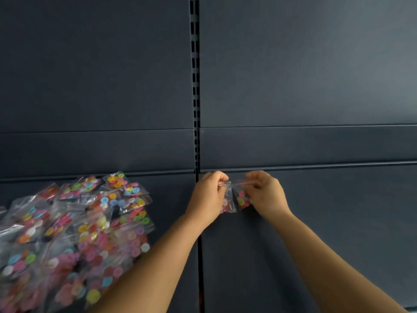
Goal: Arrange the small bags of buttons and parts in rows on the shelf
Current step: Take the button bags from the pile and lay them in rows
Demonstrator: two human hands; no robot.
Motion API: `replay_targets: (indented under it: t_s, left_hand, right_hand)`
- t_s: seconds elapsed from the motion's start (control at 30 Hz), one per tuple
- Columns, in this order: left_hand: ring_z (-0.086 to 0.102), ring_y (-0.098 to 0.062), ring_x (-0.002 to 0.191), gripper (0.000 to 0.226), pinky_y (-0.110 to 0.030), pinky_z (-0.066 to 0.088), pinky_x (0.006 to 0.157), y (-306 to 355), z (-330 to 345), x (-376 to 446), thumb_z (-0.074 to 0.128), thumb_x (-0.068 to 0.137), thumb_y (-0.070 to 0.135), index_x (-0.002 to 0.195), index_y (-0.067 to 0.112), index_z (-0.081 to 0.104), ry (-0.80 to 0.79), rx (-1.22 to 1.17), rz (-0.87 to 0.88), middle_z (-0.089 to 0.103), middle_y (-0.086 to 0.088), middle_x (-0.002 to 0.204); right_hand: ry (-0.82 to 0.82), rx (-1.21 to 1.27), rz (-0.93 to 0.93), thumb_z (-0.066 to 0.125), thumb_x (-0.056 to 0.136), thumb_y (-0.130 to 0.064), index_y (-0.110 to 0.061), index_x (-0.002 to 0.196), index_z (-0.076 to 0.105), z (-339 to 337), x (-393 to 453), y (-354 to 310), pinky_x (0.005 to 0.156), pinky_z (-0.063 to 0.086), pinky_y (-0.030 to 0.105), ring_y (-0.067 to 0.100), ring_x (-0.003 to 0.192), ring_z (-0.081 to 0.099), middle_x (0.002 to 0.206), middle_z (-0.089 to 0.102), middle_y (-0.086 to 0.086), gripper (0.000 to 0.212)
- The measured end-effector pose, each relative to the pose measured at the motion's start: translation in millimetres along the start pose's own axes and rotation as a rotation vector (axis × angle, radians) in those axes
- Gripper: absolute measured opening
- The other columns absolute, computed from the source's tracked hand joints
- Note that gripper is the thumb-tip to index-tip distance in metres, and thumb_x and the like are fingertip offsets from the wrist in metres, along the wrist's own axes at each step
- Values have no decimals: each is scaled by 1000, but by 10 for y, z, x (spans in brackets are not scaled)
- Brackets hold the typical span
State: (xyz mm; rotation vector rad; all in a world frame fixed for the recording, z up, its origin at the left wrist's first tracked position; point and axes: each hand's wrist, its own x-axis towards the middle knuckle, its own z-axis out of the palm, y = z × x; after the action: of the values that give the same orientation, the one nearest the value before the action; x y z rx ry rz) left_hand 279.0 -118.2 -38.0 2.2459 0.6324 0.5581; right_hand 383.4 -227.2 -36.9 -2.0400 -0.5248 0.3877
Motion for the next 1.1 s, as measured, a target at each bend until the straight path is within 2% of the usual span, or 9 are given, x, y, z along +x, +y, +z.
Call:
replay_targets:
  t_s: [0.13, 0.3, 0.47, 0.57, 0.67, 0.77, 0.9, 1.0, 1.1]
  left_hand:
    - [37, -13, 117, 33, -22, 38, 89, 0, 56, -79, 58, 90, 14, 123, 16, 55, 51, 301, 71, 48, 4, 123]
    - [41, -16, 114, 26, -33, 44, 90, 20, 67, -291, 52, 94, 20, 117, 12, 63, -28, 417, 146, 53, 4, 122]
    - [26, -14, 136, 42, -26, 26, 110, 20, 99, -338, 40, 100, 20, 142, 14, 39, -136, 456, 124, 37, 2, 147]
    - [13, -15, 144, 48, -24, 10, 115, 2, 83, -380, 36, 102, 21, 148, 14, 25, -164, 456, 140, 22, 0, 156]
    - [5, -14, 145, 49, -25, 6, 115, -17, 111, -441, 32, 102, 24, 149, 13, 22, -207, 459, 159, 15, -1, 158]
    - [0, -12, 145, 50, -24, 3, 115, -45, 131, -438, 30, 103, 25, 150, 13, 17, -229, 452, 154, 9, 0, 159]
    - [12, -13, 144, 46, -21, 11, 113, -39, 104, -336, 35, 102, 23, 146, 13, 29, -141, 369, 149, 23, 0, 156]
    - [23, -12, 141, 39, -19, 20, 109, -49, 108, -262, 37, 101, 19, 139, 13, 44, -67, 328, 95, 35, 2, 151]
    - [29, -11, 137, 33, -21, 30, 105, -60, 157, -209, 40, 100, 15, 131, 13, 54, -71, 353, 82, 44, 1, 143]
  right_hand:
    - [3, -306, -218, 59, 86, -10, -21, 128, 52, -40, -9, 49, 87, 39, 24, 20, 115, 48, 126, 54, -2, 44]
    - [-24, -495, -542, 57, 89, -14, -18, 115, 65, -118, -178, 122, 84, 37, 26, 22, 111, 47, 122, 56, -1, 27]
    - [-202, -747, -396, 34, 99, -36, -32, 140, 39, -95, -179, 205, 111, 18, 36, 19, 141, 17, 155, 22, -8, 41]
    - [-83, -722, -450, 39, 98, -30, -29, 141, 39, -139, -199, 178, 107, 23, 37, 22, 137, 25, 151, 29, -4, 43]
    - [-152, -683, -509, 38, 99, -28, -25, 139, 43, -161, -284, 182, 105, 29, 33, 20, 131, 37, 143, 43, -6, 40]
    - [-284, -745, -462, 32, 101, -27, -28, 146, 28, -114, -294, 248, 114, 16, 30, 13, 142, 20, 153, 27, -9, 45]
    - [-196, -657, -440, 34, 101, -25, -24, 142, 38, -80, -212, 184, 115, 19, 29, 15, 143, 22, 152, 32, -5, 41]
    - [-72, -592, -485, 44, 98, -20, -21, 121, 62, -60, -224, 163, 94, 41, 28, 19, 121, 49, 130, 59, -5, 29]
    - [-85, -596, -478, 45, 96, -18, -20, 106, 66, -31, -187, 155, 81, 48, 31, 18, 105, 53, 113, 66, -9, 23]
